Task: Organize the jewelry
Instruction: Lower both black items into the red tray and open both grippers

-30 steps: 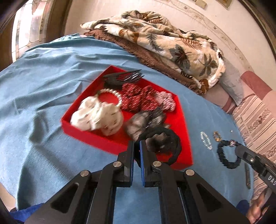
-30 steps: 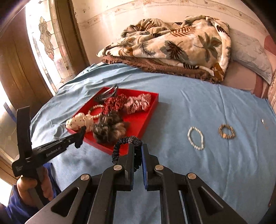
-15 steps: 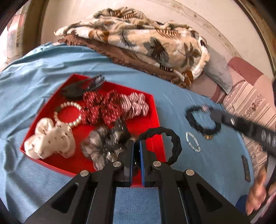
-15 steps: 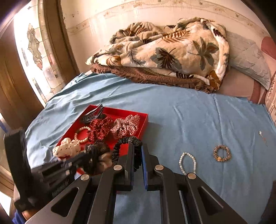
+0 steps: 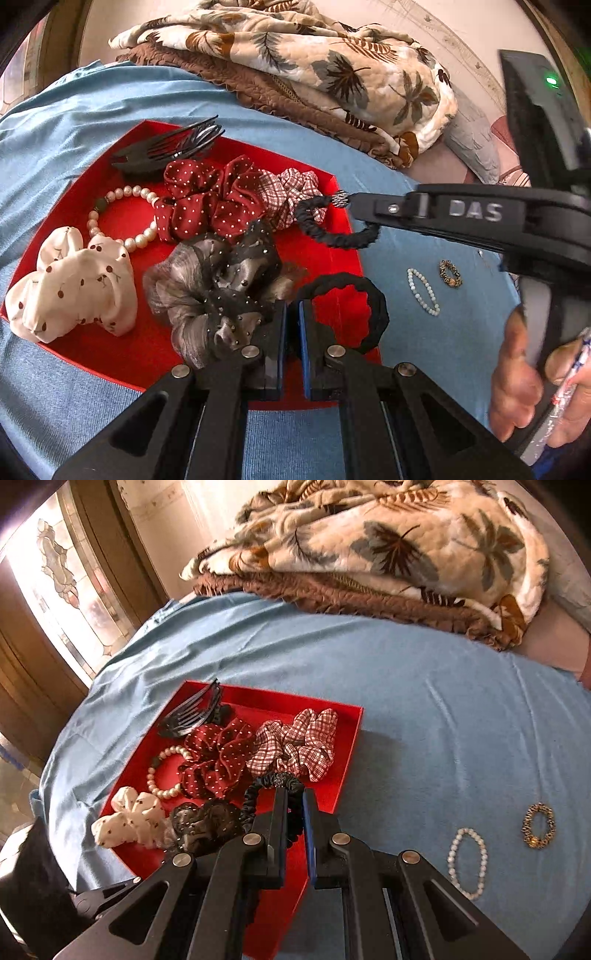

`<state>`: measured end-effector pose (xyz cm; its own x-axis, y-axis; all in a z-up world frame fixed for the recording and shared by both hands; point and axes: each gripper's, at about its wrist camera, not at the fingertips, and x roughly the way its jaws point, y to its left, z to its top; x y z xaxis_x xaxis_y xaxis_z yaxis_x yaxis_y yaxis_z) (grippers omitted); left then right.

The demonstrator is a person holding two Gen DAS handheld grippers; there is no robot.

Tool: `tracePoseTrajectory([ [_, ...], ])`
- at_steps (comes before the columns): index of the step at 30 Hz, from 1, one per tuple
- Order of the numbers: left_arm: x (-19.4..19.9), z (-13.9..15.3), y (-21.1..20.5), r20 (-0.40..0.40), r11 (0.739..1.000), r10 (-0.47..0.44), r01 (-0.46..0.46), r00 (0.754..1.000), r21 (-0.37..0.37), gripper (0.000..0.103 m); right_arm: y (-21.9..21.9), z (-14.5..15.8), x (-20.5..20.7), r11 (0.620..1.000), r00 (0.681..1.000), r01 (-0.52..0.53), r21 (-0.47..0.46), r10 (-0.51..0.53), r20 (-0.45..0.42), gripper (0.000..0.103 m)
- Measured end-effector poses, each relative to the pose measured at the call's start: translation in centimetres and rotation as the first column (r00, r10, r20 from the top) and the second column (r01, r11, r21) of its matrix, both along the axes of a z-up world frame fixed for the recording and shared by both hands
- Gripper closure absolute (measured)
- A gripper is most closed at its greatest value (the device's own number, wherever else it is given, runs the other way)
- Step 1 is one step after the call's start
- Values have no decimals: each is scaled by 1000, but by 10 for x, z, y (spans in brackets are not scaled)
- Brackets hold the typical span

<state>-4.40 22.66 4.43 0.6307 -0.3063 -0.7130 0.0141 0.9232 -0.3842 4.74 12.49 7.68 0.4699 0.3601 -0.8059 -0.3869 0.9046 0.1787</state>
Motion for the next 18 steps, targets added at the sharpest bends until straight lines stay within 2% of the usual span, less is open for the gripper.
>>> tracePoseTrajectory([
  [8,-6,3,-8,8,999,-17,16,1000,38,97,1,-20,14,1000,997,14,12,-13,-73,94],
  [18,-9,3,-5,5,999,-12,12,1000,32,97,1,-23,10,1000,997,17,13,-16,-79,94],
])
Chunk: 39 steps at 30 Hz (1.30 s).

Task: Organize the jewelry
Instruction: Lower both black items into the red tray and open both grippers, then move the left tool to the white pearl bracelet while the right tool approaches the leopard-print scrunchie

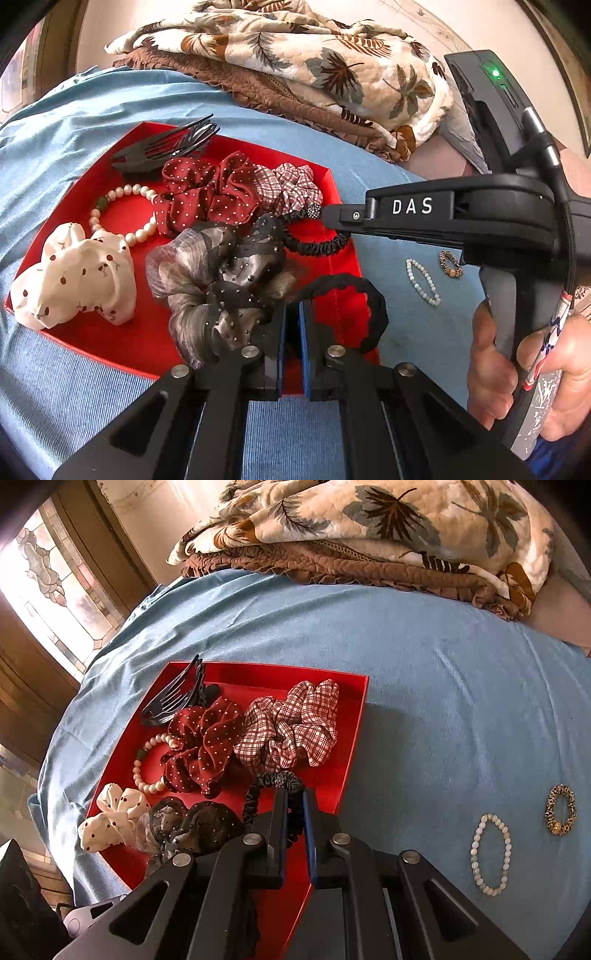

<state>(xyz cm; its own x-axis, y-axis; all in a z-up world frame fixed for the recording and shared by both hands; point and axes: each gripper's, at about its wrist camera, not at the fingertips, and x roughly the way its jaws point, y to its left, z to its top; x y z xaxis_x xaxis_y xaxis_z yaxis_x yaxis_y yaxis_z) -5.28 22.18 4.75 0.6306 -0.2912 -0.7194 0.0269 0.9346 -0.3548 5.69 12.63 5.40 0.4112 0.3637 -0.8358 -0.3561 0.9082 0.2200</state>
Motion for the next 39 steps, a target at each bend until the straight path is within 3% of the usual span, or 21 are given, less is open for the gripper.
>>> tracePoseTrajectory([
  [3,-1,1,-1,5,1000,3,-3,1000,10,94,0,2,-2,1000,1000,-3,3,3,2,94],
  [8,-6,7,-2,34,999,13,-14,999,31,66,-1,4,-4,1000,1000,1,8,-1,6,91],
  [12,-9,11,-5,56,998,9,-12,998,54,62,-6,7,-6,1000,1000,11,13,-11,9,90],
  [21,-17,15,-7,80,997,3,-9,997,75,50,-16,18,-14,999,999,32,25,-33,26,69],
  [26,-20,16,-8,87,995,15,-23,996,93,42,-25,23,-21,999,999,37,18,-37,37,67],
  [31,-22,16,-7,87,994,28,-37,996,104,41,-39,25,-28,999,998,49,11,-50,45,61],
  [39,-27,14,-11,94,990,34,-47,995,136,40,-62,25,-40,996,996,83,5,-84,40,60],
])
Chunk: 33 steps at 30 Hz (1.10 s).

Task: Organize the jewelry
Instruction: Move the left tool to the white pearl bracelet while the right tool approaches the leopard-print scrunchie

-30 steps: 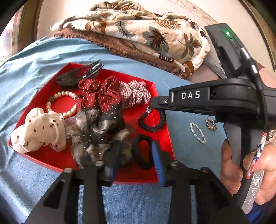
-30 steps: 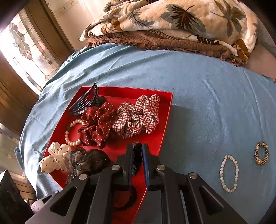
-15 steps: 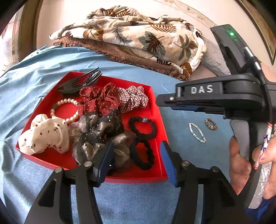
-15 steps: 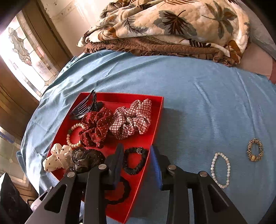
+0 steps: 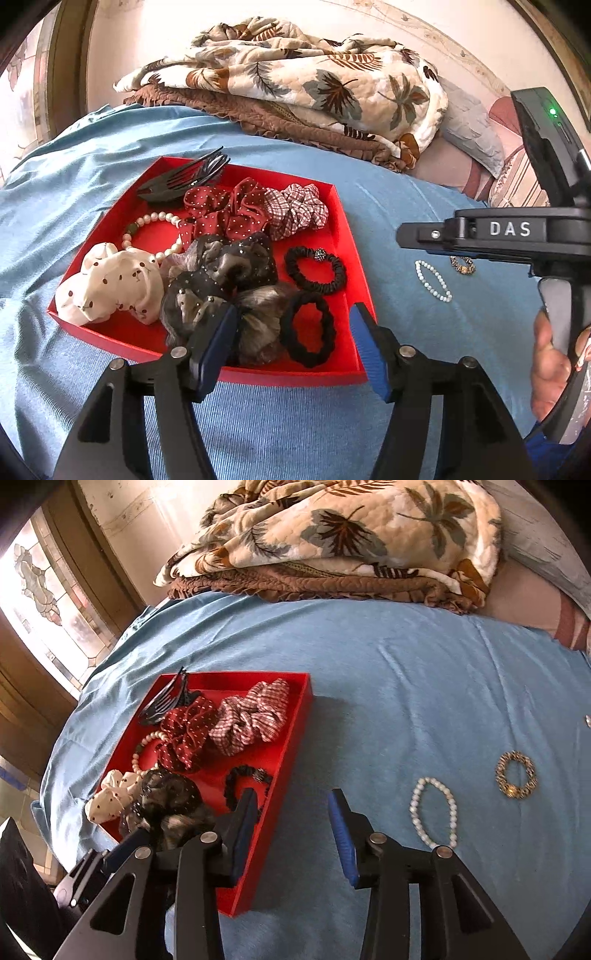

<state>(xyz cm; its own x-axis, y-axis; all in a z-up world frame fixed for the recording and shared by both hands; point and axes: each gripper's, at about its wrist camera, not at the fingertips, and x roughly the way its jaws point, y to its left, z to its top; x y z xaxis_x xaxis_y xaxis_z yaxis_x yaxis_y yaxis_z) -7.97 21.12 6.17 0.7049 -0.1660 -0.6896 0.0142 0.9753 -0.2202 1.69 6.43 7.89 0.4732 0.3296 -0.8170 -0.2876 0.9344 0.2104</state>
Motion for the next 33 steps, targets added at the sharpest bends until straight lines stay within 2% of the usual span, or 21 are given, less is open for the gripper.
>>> tracePoseTrajectory([
  [11,-9,-5,-15,26,997,-2,0,1000,78,39,-55,0,-16,997,997,75,9,-75,4,54],
  [18,-25,-2,-28,47,991,-7,1,999,133,39,-126,-6,-25,982,982,189,18,-189,-18,54],
  [21,-37,5,-32,47,991,-15,9,999,132,39,-156,-3,-28,972,972,235,16,-235,-6,54],
  [26,-53,19,-56,50,981,-66,55,997,185,38,-210,-6,-39,949,950,314,30,-314,-1,53],
  [33,-54,31,-93,12,969,-150,145,989,200,38,-256,-23,-54,935,936,352,30,-352,-6,52],
])
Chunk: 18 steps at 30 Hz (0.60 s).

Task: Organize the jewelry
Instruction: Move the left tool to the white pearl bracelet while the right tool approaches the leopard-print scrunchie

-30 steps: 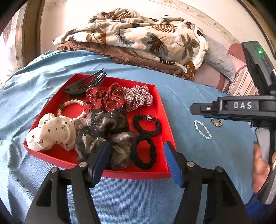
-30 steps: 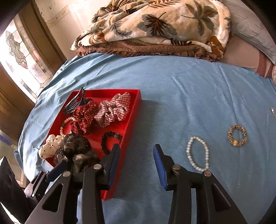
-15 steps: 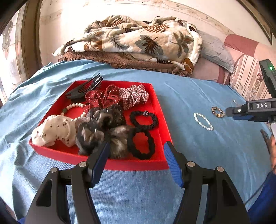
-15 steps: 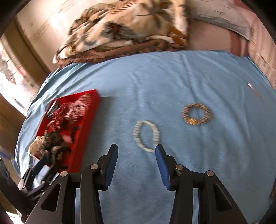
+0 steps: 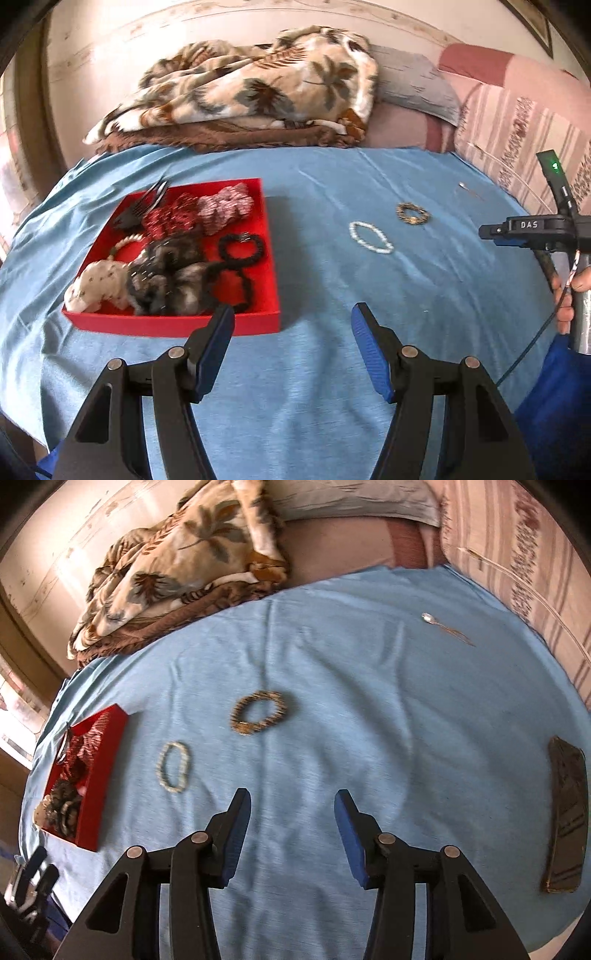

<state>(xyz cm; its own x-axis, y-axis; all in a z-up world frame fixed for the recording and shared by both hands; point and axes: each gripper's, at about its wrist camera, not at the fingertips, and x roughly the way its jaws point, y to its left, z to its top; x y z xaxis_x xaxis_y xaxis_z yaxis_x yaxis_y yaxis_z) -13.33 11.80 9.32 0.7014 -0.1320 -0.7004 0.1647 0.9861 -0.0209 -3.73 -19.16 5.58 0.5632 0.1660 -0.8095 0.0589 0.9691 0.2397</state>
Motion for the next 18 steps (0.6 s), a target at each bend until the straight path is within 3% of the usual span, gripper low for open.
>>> tracePoseTrajectory([
  [10,32,-1,-43,-74,1000,-31,31,997,4,38,-28,-27,-1,995,1000,21,94,-21,0,51],
  [18,68,-7,-57,-94,1000,-2,1,996,-13,38,-23,-32,20,997,999,-17,79,15,31,51],
])
